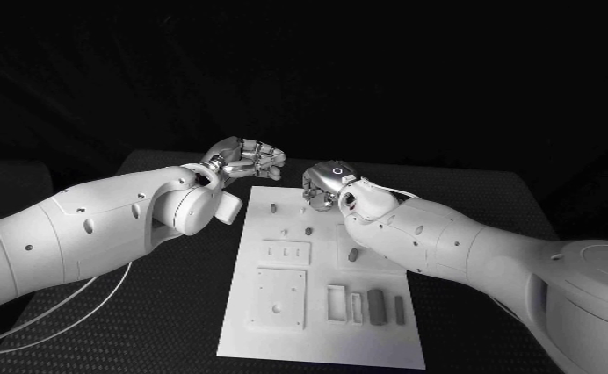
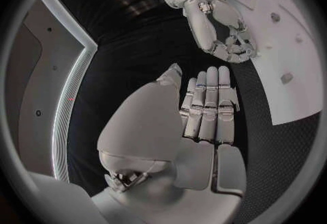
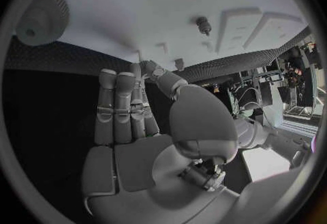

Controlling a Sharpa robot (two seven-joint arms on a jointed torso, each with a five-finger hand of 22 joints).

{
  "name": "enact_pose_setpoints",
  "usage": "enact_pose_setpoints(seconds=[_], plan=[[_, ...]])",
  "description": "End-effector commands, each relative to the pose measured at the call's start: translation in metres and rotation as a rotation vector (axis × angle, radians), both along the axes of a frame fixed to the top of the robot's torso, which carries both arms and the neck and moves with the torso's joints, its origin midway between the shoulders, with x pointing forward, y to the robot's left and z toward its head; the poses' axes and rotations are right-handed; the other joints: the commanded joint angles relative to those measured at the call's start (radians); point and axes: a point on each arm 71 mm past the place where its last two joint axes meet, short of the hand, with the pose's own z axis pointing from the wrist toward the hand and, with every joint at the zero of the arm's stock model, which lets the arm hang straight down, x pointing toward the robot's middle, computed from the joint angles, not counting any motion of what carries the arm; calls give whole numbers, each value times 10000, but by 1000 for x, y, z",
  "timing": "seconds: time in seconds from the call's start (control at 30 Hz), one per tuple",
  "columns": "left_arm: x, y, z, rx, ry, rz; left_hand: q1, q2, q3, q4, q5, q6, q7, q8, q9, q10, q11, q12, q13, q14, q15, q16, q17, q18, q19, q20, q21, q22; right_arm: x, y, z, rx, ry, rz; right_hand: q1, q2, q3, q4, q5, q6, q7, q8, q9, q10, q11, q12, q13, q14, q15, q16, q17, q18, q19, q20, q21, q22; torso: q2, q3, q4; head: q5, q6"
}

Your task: Assemble the parts on the task board

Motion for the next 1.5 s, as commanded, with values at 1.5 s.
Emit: enact_pose_setpoints(seconds=[1.5], plan=[[1, -7, 4, -91, -77, -226, -89, -49, 76, 0, 54, -72, -14, -63, -11, -6, 56, -48, -10, 43, 24, -95, 46, 62, 8, 52, -65, 29, 1, 3, -4, -131, 148, -227, 77, 58, 114, 8, 58, 4, 37, -11, 13, 28, 30, -91, 32, -92, -16, 33, -5, 289, -79, -42, 102, 219, -9, -3, -18, 59, -75]])
